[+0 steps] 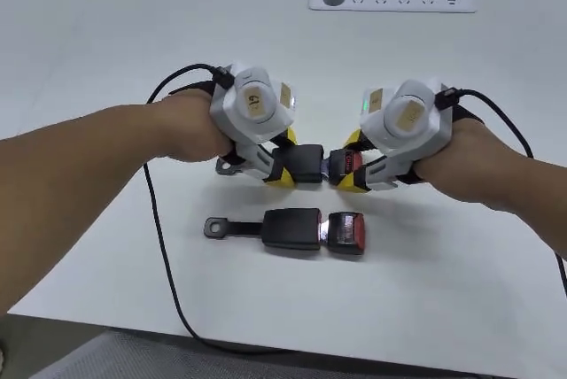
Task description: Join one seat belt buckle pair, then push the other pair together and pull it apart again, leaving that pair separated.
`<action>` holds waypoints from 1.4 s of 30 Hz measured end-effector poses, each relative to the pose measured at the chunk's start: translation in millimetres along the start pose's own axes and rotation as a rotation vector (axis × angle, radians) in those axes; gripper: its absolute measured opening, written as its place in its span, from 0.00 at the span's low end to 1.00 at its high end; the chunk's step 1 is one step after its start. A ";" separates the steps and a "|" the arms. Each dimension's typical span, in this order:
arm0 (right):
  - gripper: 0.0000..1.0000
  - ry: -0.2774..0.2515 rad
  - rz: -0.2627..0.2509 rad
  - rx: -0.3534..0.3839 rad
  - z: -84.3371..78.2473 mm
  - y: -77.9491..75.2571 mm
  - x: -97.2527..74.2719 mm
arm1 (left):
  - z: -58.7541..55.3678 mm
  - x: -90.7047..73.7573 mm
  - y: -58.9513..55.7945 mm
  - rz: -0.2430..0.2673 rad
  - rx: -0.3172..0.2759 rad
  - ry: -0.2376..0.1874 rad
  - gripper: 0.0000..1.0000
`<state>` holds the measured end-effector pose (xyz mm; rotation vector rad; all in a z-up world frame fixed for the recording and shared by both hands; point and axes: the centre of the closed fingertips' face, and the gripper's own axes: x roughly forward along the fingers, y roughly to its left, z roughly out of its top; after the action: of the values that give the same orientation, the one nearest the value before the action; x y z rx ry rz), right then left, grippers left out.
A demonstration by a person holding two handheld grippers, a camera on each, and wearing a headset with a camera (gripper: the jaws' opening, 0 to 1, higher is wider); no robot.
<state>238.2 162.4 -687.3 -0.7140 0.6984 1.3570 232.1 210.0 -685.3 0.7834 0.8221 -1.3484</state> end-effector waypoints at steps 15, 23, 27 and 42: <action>0.32 -0.010 -0.013 0.015 -1.9 -0.6 -0.4 | -4.1 1.5 4.3 -0.004 -0.016 0.003 0.33; 0.32 -0.008 -0.025 0.020 -1.0 1.7 -2.8 | -8.6 3.4 7.5 -0.007 -0.020 -0.009 0.33; 0.32 -0.009 -0.028 0.031 -4.7 3.5 -4.1 | -7.6 3.6 6.3 -0.006 -0.021 -0.009 0.33; 0.34 -0.001 -0.029 0.033 -12.9 0.3 -9.9 | -6.4 2.4 4.1 0.006 -0.039 -0.017 0.34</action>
<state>236.6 146.2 -687.3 -0.6946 0.7059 1.3158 235.9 214.6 -690.5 0.7427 0.8301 -1.3280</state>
